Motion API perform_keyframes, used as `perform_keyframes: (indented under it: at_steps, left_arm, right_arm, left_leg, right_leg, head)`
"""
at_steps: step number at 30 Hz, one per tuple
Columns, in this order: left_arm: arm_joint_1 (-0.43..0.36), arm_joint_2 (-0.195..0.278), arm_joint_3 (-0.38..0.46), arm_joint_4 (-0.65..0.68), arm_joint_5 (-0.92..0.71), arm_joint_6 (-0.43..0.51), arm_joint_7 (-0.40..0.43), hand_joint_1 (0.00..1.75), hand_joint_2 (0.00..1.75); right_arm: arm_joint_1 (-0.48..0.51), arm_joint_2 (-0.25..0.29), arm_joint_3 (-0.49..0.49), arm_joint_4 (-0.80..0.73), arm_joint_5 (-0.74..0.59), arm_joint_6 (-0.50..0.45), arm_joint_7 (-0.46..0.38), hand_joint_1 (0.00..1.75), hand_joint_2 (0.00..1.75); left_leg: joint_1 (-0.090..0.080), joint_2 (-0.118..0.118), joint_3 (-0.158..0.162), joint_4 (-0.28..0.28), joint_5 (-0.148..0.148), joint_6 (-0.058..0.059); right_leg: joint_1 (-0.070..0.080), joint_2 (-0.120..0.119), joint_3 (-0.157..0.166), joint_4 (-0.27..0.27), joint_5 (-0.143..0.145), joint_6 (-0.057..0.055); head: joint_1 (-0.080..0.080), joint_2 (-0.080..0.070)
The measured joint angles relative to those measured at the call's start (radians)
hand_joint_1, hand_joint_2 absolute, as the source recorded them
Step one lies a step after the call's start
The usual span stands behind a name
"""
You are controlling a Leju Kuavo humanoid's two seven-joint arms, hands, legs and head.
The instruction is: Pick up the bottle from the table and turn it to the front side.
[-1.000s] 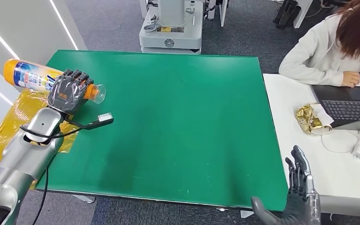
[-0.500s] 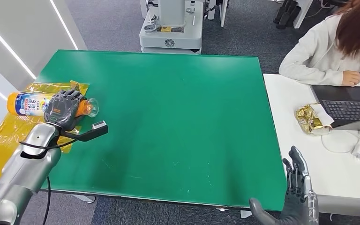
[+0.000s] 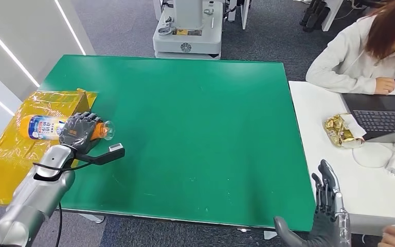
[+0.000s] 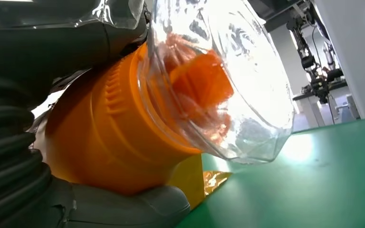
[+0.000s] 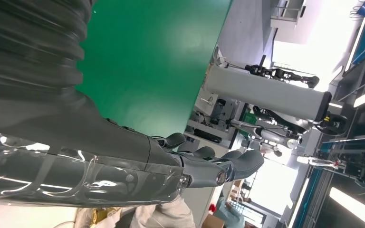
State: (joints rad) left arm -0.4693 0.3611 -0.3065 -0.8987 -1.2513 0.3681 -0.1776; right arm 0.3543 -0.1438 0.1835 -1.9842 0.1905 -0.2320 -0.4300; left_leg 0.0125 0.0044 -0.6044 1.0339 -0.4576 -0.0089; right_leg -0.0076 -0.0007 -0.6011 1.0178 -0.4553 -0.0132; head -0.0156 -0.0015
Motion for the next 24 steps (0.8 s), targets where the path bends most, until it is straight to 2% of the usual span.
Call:
perform_keyframes:
  at_steps: [15, 24]
  left_arm:
    - [-0.069, -0.035, 0.003, 0.269, -0.058, 0.065, -0.007, 1.75, 1.75]
    - [-0.112, -0.037, 0.003, 0.353, -0.077, 0.073, -0.020, 1.75, 1.75]
  right_arm:
    - [-0.002, -0.001, 0.013, -0.007, 0.011, -0.022, 0.029, 0.00, 1.75]
    - [-0.003, -0.005, 0.020, -0.007, 0.008, -0.048, 0.028, 0.00, 1.75]
  left_leg:
    - [0.000, 0.000, 0.000, 0.000, 0.000, 0.000]
    - [0.000, 0.000, 0.000, 0.000, 0.000, 0.000]
  right_leg:
    - [0.000, 0.000, 0.000, 0.000, 0.000, 0.000]
    - [0.000, 0.000, 0.000, 0.000, 0.000, 0.000]
  head:
    - [0.000, 0.000]
    - [0.000, 0.000]
